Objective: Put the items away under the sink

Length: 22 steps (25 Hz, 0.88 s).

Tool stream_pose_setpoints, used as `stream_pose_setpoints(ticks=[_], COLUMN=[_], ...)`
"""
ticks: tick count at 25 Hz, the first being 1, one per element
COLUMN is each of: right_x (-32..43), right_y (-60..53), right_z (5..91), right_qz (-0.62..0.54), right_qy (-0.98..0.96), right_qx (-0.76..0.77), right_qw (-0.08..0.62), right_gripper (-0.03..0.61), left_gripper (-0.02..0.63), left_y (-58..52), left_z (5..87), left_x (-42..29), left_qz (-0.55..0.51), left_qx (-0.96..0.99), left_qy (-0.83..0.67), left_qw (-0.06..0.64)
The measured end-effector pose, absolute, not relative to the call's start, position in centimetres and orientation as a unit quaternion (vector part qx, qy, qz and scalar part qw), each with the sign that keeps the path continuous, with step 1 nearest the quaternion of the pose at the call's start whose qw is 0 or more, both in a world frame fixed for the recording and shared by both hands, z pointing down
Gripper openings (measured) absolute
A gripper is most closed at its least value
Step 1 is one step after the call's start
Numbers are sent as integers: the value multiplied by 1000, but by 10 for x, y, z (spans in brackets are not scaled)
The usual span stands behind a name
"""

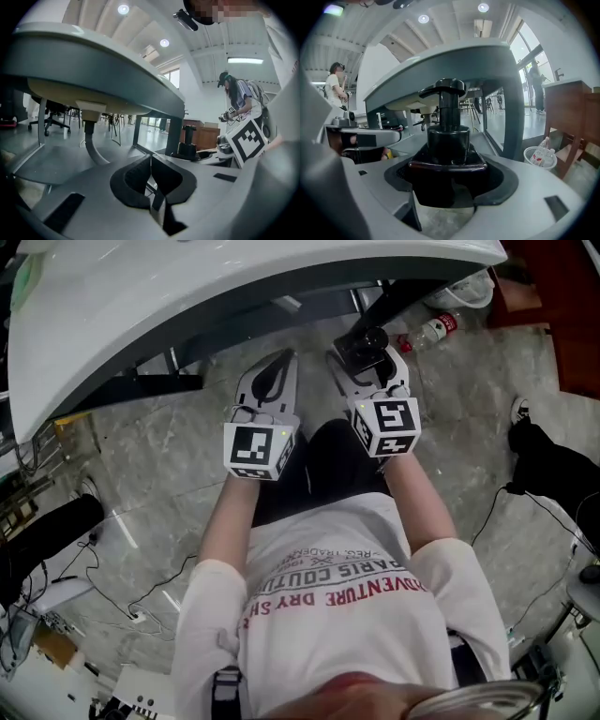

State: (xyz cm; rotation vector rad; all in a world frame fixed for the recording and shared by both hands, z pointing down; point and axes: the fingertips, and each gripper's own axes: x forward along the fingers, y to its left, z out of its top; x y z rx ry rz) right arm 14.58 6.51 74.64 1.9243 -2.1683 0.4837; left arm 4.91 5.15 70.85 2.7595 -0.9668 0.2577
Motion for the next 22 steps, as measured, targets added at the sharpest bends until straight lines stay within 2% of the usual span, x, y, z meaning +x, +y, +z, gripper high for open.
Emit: stream_pose_setpoints(ticks=[8,15,22], right_x=[149,156,162], right_y=[35,-3,-50], right_z=[803,804,801], right_qz=[131,101,89], right_qy=[-742,-737,-723], right_qx=[651,662,681], right_qw=[87,95,77], right_gripper=[371,371,371], left_gripper=[23,23,23], left_y=[42,19,1], left_z=[752,766,774], left_x=[49,30,26], left_qz=[71,70,51], left_qx=[936,918,922], left_qy=[-341,-390,-381], left_qw=[44,26,53])
